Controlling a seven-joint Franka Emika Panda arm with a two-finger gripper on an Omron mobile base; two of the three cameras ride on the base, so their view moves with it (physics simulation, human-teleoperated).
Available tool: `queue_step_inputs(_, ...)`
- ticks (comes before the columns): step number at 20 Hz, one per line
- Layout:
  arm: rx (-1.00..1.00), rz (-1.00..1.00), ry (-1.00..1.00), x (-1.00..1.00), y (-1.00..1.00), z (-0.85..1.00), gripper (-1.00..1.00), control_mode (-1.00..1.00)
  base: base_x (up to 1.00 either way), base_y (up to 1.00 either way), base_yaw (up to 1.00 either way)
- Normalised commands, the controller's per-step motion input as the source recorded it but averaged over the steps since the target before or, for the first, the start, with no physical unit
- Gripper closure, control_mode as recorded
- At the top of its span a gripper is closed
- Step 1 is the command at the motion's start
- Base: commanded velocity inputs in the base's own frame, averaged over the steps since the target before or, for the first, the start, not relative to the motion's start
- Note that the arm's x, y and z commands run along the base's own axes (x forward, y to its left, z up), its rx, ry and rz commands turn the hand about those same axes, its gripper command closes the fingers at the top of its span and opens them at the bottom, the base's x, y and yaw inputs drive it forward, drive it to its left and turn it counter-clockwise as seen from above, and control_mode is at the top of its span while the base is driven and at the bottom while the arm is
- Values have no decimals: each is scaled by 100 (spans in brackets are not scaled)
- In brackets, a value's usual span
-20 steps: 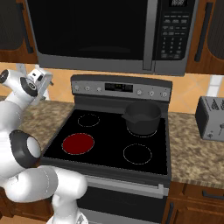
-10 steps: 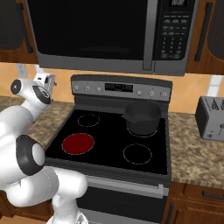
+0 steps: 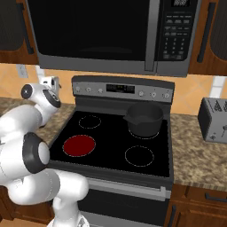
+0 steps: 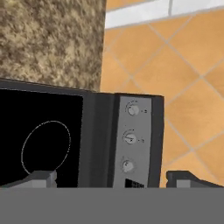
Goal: Turn off the front left burner of the stove.
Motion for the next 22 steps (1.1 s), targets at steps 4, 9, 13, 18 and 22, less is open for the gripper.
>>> queue_step_inputs(4, 0, 20, -9, 12, -36, -2, -100, -100, 0, 0, 0)
queue_step_inputs(9, 0, 15, -3, 19, -34, -1, -100, -100, 0, 0, 0)
queue_step_inputs(13, 3, 10, 0, 36, -6, -1, -100, -100, 0, 0, 0)
queue_step_inputs(18, 2, 8, 0, 11, 0, 0, -100, -100, 0, 0, 0)
queue_step_inputs(22, 8, 15, 0, 10, 0, 0, -100, -100, 0, 0, 0)
